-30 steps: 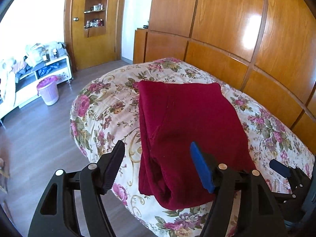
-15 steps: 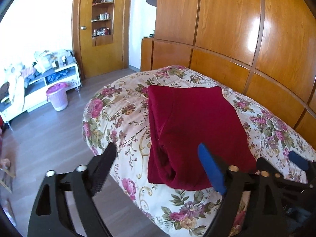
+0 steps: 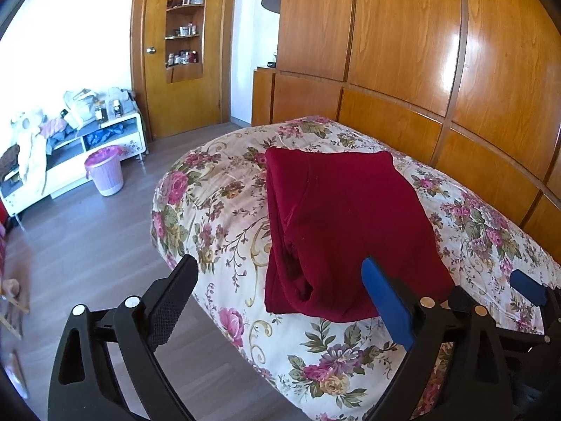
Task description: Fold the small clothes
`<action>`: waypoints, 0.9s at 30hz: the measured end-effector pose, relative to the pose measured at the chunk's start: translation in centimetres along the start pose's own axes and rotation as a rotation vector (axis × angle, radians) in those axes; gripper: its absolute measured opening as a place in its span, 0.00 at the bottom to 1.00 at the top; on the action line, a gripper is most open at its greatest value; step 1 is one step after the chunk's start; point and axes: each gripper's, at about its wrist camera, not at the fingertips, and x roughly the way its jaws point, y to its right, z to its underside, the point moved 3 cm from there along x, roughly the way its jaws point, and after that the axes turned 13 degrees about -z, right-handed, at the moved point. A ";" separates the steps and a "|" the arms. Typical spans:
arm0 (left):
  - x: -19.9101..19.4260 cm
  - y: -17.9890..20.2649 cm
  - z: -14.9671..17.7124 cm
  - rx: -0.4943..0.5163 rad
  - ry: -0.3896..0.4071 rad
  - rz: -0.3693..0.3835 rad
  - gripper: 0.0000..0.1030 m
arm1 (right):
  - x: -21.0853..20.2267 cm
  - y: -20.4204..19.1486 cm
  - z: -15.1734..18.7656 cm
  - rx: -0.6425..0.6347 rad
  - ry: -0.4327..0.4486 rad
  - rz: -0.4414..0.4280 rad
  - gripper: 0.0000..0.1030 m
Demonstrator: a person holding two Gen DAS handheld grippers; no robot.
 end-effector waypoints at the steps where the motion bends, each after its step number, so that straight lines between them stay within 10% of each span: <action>1: 0.0 0.0 0.0 0.000 0.001 -0.001 0.91 | 0.0 0.0 0.0 -0.001 0.002 -0.002 0.97; 27: -1.2 -0.4 -0.2 -0.015 0.020 -0.019 0.91 | -0.4 -0.6 0.2 0.020 0.022 -0.013 0.97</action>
